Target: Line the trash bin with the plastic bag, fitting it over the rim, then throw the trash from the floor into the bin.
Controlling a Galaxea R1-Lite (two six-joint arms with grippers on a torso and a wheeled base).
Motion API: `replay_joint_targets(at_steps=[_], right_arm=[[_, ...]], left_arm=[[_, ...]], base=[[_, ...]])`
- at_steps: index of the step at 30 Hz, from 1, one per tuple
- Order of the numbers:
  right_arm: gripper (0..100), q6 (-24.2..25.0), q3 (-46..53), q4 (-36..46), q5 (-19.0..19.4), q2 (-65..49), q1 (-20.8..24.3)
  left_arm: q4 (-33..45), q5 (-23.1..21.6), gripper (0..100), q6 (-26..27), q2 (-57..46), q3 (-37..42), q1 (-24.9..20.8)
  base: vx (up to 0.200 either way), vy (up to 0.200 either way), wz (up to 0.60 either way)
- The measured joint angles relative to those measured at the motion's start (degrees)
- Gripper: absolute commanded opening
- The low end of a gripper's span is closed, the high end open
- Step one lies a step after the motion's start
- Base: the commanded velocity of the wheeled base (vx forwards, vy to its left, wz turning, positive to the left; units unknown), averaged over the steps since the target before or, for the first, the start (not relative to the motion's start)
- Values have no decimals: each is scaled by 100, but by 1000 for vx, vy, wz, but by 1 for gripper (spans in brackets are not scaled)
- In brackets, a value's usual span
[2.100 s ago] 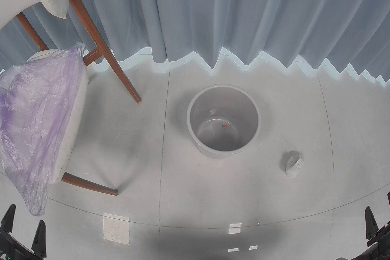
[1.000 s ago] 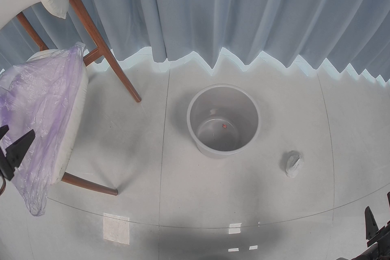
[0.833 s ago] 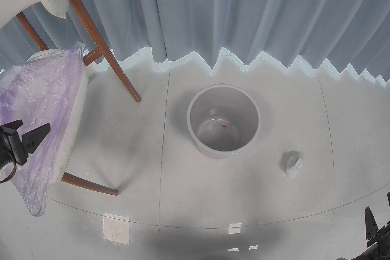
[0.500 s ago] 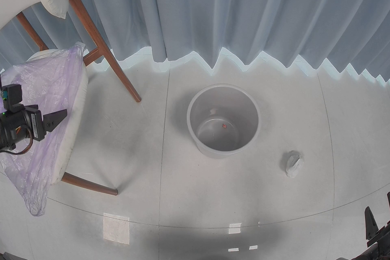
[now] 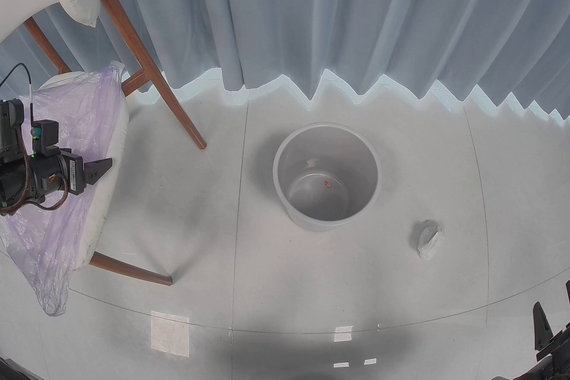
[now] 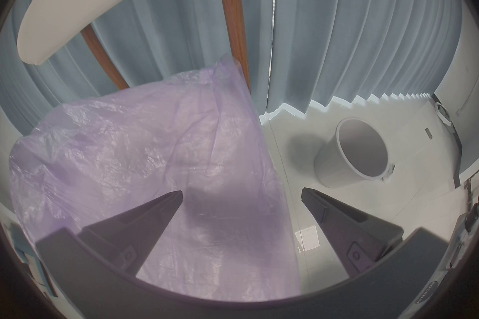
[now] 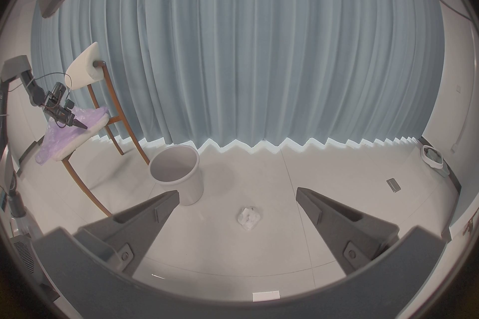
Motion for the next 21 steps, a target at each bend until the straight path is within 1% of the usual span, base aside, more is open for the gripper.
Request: replay_joint_targets(at_steps=[1, 15, 18, 21], right_arm=[[100, 0, 0, 0, 0, 0, 0], [100, 10, 0, -1, 0, 0, 0], [100, 11, 0, 0, 0, 0, -2], [100, 16, 0, 0, 2, 0, -4]], left_arm=[[-2, 0, 0, 0, 33, 0, 7], [-400, -29, 0, -33, 328, 122, 149], [-372, -210, 0, -49, 245, 129, 166], [-305, -577, 0, -106, 72, 173, 165]], base=[[0, 0, 0], [0, 0, 0], [0, 0, 0], [0, 0, 0]])
